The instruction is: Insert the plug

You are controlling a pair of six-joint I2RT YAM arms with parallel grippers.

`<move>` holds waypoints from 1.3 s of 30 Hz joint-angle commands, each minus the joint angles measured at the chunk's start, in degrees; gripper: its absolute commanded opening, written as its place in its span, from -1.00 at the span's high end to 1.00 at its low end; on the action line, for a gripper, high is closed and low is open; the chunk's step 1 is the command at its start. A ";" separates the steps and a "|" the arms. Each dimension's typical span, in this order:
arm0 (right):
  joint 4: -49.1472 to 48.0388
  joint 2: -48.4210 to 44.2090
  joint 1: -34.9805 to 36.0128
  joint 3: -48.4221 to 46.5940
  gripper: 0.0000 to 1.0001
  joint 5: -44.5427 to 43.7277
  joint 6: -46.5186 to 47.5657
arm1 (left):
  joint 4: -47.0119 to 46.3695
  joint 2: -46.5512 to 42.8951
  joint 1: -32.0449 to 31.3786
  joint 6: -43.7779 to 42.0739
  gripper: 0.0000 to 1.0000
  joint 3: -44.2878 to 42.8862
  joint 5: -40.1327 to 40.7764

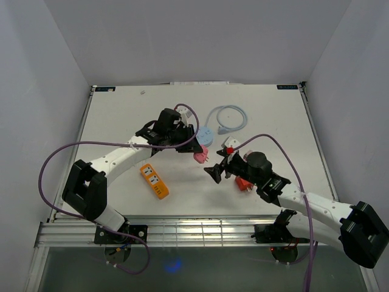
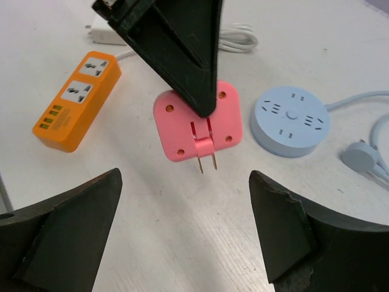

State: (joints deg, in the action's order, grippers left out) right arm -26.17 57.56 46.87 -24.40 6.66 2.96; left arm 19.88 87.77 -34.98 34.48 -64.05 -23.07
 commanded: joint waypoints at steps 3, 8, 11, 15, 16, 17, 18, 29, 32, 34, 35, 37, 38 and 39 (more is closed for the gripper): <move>-3.01 -3.42 -0.82 1.81 -0.84 -15.42 -2.52 | 3.32 0.04 0.35 2.25 1.00 -5.46 11.10; 0.51 -0.97 -4.58 -0.72 -0.92 -22.13 -7.70 | 5.69 1.79 0.35 8.92 1.00 -8.72 20.40; 9.36 2.54 -5.56 -6.78 -0.85 -24.49 -10.42 | 7.01 3.37 0.35 12.44 1.00 -11.00 26.12; 16.76 6.16 -8.19 -17.58 -0.77 -25.56 -11.84 | 11.04 8.63 0.35 16.74 1.00 -15.04 30.26; 17.20 6.68 -8.81 -18.74 -0.76 -25.29 -11.93 | 11.75 9.69 0.35 17.11 1.00 -16.18 30.45; 17.82 7.56 -9.69 -19.71 -0.74 -25.20 -11.93 | 12.63 10.66 0.35 17.37 1.00 -18.37 30.63; 18.26 8.00 -9.96 -20.76 -0.74 -25.03 -11.93 | 14.38 11.72 0.35 17.90 1.00 -19.52 31.50; 19.76 13.37 -12.86 -22.10 -0.71 -22.65 -13.59 | 26.09 20.17 0.27 22.99 1.00 -32.72 37.31; 17.74 12.76 -13.21 -19.64 -0.71 -21.77 -14.91 | 26.09 19.81 0.27 25.45 1.00 -32.54 38.27; 15.29 11.97 -13.21 -16.92 -0.69 -21.95 -15.88 | 26.70 20.16 0.27 25.90 1.00 -33.41 38.80; 13.54 11.44 -13.30 -16.04 -0.68 -22.38 -16.66 | 28.70 20.69 0.27 26.25 1.00 -35.33 39.59; 9.58 9.86 -13.30 -11.83 -0.64 -23.44 -17.90 | 33.46 24.54 0.27 23.47 1.00 -43.23 40.56; 8.52 9.33 -13.30 -10.85 -0.63 -23.36 -18.16 | 33.47 25.43 0.27 21.96 1.00 -44.83 40.91; 7.64 8.72 -13.30 -10.06 -0.62 -23.44 -18.51 | 33.04 25.70 0.18 21.95 1.00 -45.02 41.69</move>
State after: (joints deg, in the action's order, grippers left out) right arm -11.22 69.12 33.76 -36.99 -15.79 -13.41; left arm 50.59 112.40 -34.87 58.78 -103.72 15.62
